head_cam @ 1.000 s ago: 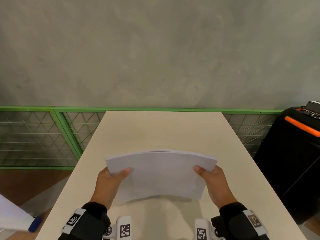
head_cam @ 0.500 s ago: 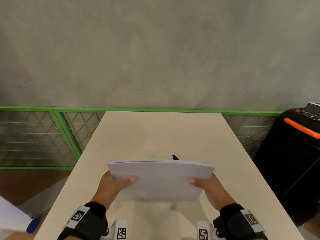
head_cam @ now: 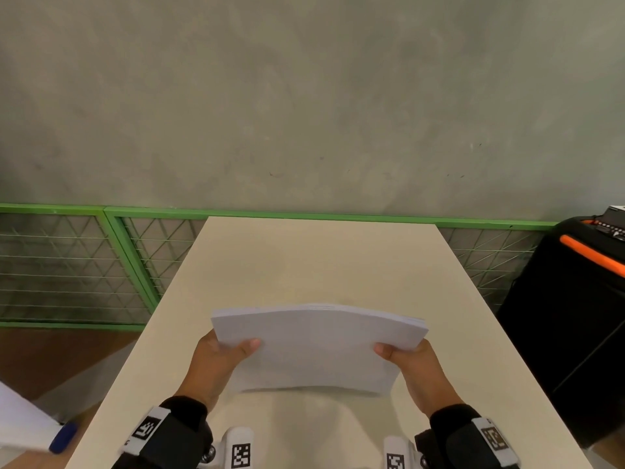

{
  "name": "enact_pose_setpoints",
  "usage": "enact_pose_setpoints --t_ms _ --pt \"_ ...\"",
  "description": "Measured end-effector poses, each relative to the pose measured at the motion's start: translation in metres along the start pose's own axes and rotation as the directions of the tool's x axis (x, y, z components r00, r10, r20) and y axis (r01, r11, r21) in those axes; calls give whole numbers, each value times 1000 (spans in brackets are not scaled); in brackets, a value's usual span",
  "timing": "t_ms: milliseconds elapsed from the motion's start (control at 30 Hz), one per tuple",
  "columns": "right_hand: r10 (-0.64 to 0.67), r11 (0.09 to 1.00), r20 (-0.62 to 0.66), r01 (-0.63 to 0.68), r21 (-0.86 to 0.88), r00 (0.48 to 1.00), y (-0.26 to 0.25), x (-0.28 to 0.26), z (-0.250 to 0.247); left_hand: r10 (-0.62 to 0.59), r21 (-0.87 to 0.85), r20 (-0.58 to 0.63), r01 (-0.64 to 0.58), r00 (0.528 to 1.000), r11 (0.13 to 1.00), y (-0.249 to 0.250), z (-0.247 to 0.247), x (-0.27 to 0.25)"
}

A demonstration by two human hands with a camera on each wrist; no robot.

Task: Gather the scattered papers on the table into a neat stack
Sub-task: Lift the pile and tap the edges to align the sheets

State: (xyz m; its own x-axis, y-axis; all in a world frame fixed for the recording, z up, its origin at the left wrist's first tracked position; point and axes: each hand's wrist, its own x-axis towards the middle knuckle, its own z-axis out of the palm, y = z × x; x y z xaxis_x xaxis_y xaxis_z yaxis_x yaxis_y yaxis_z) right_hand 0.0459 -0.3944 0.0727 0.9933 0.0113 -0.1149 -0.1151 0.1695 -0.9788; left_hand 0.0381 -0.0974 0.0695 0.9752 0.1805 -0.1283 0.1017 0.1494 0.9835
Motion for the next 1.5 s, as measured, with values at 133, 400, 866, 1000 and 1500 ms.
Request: enact_pose_setpoints --t_ms 133,400,866,1000,1500 --pt "-40 999 6 40 -31 999 -8 -2 -1 74 20 -15 -73 997 997 14 2 -1" --pt "-133 991 -66 133 -16 989 -20 0 5 85 -5 -100 -86 991 996 33 19 -9" --pt "-33 998 -81 28 -60 996 0 -6 6 39 -7 -77 -40 996 999 15 13 -8" --pt "76 986 -137 -95 -140 988 18 -6 2 -33 -27 -58 31 998 999 -14 6 -6" --pt "224 972 -120 -231 -52 967 51 -2 2 -173 43 -124 180 977 983 -55 4 -3"
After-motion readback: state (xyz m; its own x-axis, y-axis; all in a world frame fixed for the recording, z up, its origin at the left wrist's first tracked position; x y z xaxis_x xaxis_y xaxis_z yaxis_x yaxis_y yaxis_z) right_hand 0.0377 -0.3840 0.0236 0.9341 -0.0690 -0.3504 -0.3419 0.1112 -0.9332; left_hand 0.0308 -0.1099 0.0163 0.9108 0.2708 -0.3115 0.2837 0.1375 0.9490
